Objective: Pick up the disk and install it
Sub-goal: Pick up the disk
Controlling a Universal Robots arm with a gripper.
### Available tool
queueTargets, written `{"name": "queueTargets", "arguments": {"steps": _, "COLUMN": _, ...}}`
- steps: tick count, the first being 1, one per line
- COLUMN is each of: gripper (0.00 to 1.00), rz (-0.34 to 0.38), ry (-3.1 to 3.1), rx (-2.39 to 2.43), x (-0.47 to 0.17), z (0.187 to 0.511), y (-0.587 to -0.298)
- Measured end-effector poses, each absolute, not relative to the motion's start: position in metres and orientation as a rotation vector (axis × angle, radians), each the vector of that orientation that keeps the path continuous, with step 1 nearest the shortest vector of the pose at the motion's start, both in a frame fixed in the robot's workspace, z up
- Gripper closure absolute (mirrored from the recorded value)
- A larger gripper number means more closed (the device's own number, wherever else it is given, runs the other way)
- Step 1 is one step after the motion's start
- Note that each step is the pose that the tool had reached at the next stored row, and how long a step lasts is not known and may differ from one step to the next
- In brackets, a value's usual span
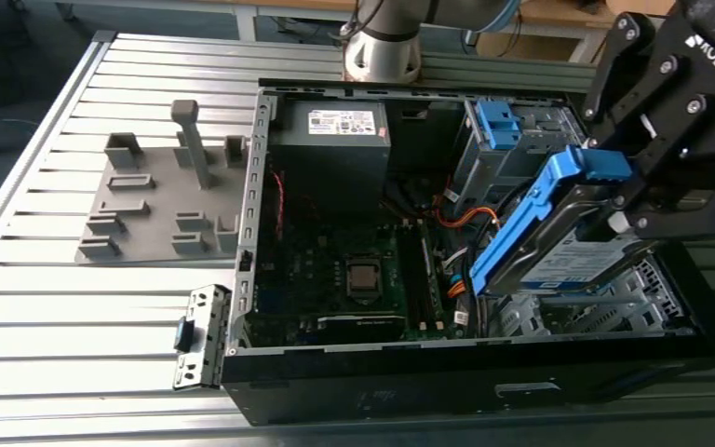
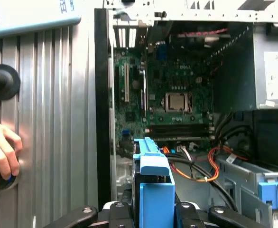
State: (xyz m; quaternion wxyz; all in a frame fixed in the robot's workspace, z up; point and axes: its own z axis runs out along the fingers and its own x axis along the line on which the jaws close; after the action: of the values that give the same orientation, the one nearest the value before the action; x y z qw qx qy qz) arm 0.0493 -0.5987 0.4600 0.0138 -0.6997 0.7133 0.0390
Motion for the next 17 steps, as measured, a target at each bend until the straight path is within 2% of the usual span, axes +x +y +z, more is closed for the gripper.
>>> {"name": "queueTargets", "arguments": {"steps": 7, "gripper": 0.64, "rz": 0.158, "ry": 2.209, "rx": -2.167, "x": 0.07, "z": 0.455, "y": -0.595}}
{"name": "queueTargets", "arguments": {"steps": 17, "gripper": 0.64, "rz": 0.171, "ry": 2.212, "rx": -2.177, "x": 0.104, "z": 0.442, "y": -0.594}}
